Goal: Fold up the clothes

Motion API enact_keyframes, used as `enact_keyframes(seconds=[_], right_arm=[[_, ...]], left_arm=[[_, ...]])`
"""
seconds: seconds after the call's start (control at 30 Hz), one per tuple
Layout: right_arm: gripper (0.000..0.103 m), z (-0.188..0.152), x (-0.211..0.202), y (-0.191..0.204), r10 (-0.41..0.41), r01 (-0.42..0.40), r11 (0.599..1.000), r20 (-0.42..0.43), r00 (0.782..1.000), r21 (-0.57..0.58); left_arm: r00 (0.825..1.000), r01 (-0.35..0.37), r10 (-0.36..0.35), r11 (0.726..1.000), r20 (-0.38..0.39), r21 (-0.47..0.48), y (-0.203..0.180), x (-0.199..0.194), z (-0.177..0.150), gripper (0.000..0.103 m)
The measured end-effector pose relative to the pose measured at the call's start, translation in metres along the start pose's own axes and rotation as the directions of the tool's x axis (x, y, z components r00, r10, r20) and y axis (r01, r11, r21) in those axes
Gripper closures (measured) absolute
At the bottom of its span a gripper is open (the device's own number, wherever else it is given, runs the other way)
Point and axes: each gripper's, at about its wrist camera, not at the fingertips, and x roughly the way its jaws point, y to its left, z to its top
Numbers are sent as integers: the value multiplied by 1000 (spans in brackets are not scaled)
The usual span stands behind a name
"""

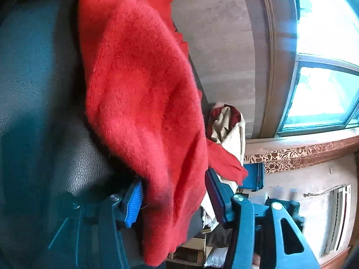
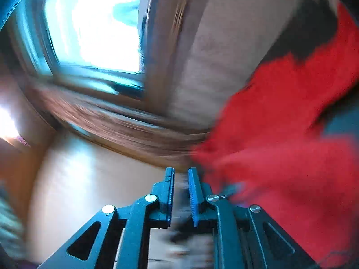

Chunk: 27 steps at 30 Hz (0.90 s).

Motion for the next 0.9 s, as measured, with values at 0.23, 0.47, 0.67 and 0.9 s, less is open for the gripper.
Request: enact_keyframes(seconds=[0.23, 0.47, 0.67, 0.9], right_arm=[[23, -12, -26, -19, -564, 553, 789, 42, 825, -269], [30, -27, -27, -61, -647, 621, 737, -15, 762, -267], [92, -52, 9, -49, -449, 392, 873, -163, 879, -291], [92, -43, -31, -35, -227, 215, 968, -92, 969, -130]], left_arm=[[995, -97, 98, 995, -35, 30, 16, -1, -13, 49], [977, -199, 211, 959, -40, 200, -1, 16, -18, 95], [931, -365, 342, 853, 127, 373, -73, -62, -10, 95], [920, -383, 320, 857, 226, 344, -132, -148, 9, 76]])
